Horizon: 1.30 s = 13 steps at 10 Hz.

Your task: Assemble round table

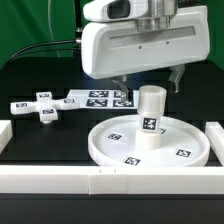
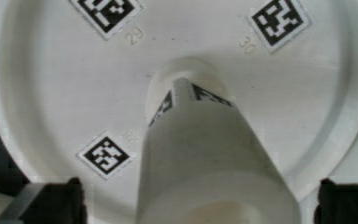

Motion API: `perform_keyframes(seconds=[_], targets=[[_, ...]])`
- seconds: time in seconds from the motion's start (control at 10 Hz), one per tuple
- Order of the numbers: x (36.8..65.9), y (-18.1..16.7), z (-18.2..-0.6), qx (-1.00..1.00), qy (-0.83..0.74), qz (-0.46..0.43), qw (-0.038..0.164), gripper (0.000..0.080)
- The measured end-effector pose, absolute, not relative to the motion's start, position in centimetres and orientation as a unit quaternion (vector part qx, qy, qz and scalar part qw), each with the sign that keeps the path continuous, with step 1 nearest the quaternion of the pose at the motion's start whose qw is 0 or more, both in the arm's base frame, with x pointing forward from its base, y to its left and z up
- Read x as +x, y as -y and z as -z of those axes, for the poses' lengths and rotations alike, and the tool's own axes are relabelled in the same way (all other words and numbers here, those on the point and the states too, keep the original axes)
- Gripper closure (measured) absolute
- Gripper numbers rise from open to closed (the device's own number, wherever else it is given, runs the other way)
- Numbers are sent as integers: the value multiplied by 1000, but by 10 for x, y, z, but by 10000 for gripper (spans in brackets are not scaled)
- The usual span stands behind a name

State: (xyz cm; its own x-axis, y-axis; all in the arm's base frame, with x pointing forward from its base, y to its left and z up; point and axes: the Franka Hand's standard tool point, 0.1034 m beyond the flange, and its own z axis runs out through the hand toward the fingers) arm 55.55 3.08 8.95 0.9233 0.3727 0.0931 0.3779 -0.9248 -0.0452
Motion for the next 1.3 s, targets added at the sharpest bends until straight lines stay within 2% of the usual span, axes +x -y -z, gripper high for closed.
perform_keyframes(seconds=[0.2, 0.3, 0.6, 0.8, 1.3], targets=[[555, -31, -89, -980, 193, 41, 31, 151], [560, -32, -89, -975, 214, 54, 19, 151], [561, -41, -87, -969, 241, 57, 15, 151], [560, -41, -86, -969, 240, 57, 16, 398], [560, -41, -86, -971, 232, 57, 16, 396]])
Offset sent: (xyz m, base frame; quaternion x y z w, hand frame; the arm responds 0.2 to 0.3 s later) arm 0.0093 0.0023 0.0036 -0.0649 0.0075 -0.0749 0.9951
